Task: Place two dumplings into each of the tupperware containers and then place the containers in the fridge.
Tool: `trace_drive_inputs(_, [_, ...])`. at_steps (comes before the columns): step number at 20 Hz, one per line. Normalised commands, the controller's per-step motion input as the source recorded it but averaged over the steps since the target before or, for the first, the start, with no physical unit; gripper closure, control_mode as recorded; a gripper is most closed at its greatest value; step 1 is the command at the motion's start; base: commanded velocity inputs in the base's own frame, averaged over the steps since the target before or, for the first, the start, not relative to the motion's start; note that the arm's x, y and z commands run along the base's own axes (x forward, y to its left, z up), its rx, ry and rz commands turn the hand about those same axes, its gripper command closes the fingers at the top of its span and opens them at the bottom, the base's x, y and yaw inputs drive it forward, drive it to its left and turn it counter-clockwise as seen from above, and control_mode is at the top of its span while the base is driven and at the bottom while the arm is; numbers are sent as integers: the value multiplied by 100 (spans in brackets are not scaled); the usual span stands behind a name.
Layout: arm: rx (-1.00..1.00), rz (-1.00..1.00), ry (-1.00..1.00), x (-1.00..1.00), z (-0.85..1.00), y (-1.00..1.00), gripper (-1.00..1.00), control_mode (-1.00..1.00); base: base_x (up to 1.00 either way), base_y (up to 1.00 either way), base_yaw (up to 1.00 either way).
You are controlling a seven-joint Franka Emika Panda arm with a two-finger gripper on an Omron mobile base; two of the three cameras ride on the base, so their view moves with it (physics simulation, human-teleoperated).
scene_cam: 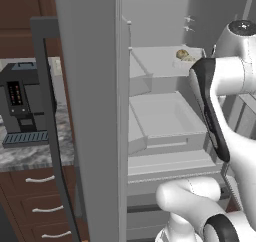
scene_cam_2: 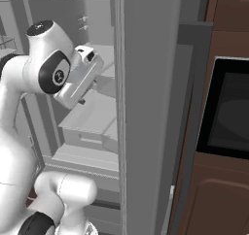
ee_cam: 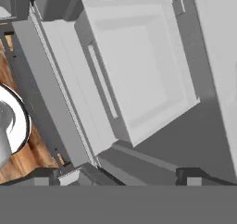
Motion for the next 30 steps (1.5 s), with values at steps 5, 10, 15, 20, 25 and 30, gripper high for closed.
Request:
trace_drive_inputs(5, [3,-7,16,-100,0,8,-100,-100,0,0,0])
trace_drive_inputs(10, [7,-12,4,-98,-1,1,-100,-100,0,0,0])
trace_drive_inputs(15, [17,-19,0,-79,0,2,-100,-100,0,0,0])
trace_drive_inputs(20, [7,-24,0,-33,-3,36,-100,-100,0,0,0])
trace_drive_inputs(25, [8,-14,1,0,-4,27,-100,-100,0,0,0])
trace_drive_inputs(30, [4,-3,1,-4,-3,2,-100,100,-46,0,-6])
